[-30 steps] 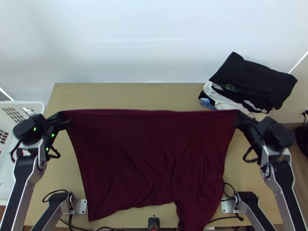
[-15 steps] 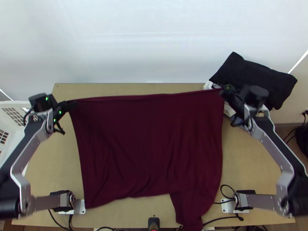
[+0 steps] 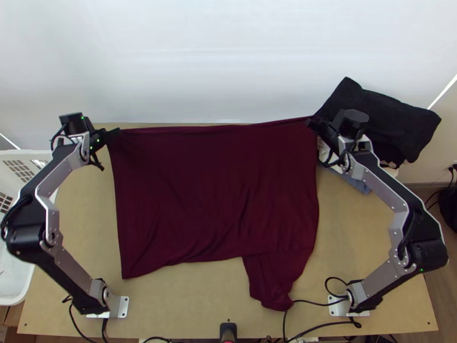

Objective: Fold the t-shirt

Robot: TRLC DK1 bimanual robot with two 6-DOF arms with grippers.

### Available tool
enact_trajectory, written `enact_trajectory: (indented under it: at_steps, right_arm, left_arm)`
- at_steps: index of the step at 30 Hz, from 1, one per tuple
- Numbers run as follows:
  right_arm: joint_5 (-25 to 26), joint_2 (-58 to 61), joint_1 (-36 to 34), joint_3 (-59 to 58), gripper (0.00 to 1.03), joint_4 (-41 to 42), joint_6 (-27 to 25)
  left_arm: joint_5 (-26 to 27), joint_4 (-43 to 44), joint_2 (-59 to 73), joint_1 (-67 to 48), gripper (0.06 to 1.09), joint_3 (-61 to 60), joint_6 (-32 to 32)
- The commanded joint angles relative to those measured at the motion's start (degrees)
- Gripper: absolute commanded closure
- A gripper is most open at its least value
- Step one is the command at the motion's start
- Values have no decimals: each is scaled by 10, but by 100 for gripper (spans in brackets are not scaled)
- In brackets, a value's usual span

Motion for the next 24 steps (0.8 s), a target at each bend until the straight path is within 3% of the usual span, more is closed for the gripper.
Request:
enact_trajectory:
  at_steps: [1,3,4,6,12,19,24]
  right_arm:
    - [37,8,3,20,82,38,-11]
    - [39,-3,6,13,28,45,-10]
    - [39,-12,6,12,19,45,-9]
    - [39,-39,8,5,13,48,-8]
    - [45,-156,12,-33,7,46,-8]
    - [40,-312,36,-75,6,-172,16]
    - [2,-397,36,-127,8,-325,108]
  left_arm:
    - [-11,5,18,4,69,39,-17]
    - [1,-1,16,4,9,49,-18]
    - [12,-13,15,4,10,59,-18]
    - [12,-38,4,4,10,74,-26]
    - [12,-69,-73,9,10,74,-28]
    - [12,-166,-219,-14,10,24,11]
    - [12,-250,-325,-42,10,-42,46]
